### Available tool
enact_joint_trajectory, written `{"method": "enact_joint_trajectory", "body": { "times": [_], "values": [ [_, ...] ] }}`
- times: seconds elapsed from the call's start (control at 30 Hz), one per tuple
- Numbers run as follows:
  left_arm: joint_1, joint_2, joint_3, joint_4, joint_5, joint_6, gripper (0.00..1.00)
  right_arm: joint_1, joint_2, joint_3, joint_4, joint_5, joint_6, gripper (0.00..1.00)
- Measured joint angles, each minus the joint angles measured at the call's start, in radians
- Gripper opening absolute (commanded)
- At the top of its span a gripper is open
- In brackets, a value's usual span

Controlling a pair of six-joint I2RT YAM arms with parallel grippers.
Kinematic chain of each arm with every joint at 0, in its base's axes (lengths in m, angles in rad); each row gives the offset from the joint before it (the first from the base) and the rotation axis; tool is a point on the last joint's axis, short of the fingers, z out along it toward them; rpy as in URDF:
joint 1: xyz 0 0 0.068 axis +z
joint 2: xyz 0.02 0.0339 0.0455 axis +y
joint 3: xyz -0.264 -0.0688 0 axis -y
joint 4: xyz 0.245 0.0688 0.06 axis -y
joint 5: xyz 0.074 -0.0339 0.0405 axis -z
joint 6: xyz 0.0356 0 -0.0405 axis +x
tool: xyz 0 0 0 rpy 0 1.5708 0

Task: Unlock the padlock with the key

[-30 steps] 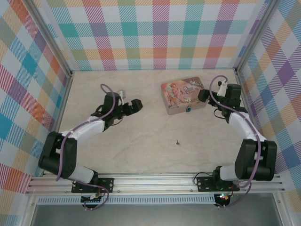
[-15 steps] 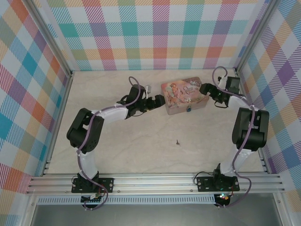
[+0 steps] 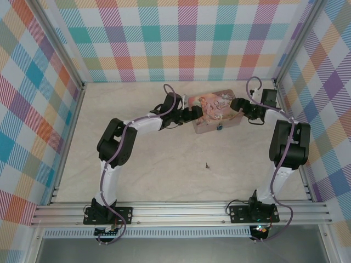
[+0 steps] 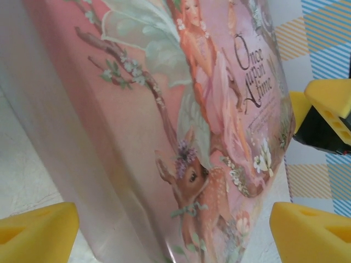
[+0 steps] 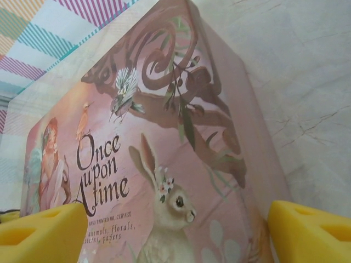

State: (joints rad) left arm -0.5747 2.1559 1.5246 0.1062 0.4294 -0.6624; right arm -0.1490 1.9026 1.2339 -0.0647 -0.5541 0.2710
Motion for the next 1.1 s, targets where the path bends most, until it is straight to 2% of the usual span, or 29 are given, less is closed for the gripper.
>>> {"method": "enact_joint_trajectory", "body": {
  "times": [0.23, 0.43, 0.9, 1.1],
  "values": [
    [0.002, 0.024, 0.036, -0.048, -0.015, 0.019, 0.89, 0.024, -0.066, -0.109, 0.016, -0.008, -0.021, 0.84],
    [0.013, -0.006, 0.0, -0.066, -0.068, 0.066, 0.89, 0.086, -0.164, -0.217, 0.028, 0.041, -0.023, 0.85],
    [0.072, -0.313, -0.375, -0.101, -0.204, 0.136, 0.93, 0.381, -0.372, -0.477, 0.148, 0.125, 0.083, 0.86],
    [0.113, -0.387, -0.461, -0.101, -0.233, 0.14, 0.96, 0.512, -0.454, -0.579, 0.203, 0.147, 0.165, 0.87]
  ]
}}
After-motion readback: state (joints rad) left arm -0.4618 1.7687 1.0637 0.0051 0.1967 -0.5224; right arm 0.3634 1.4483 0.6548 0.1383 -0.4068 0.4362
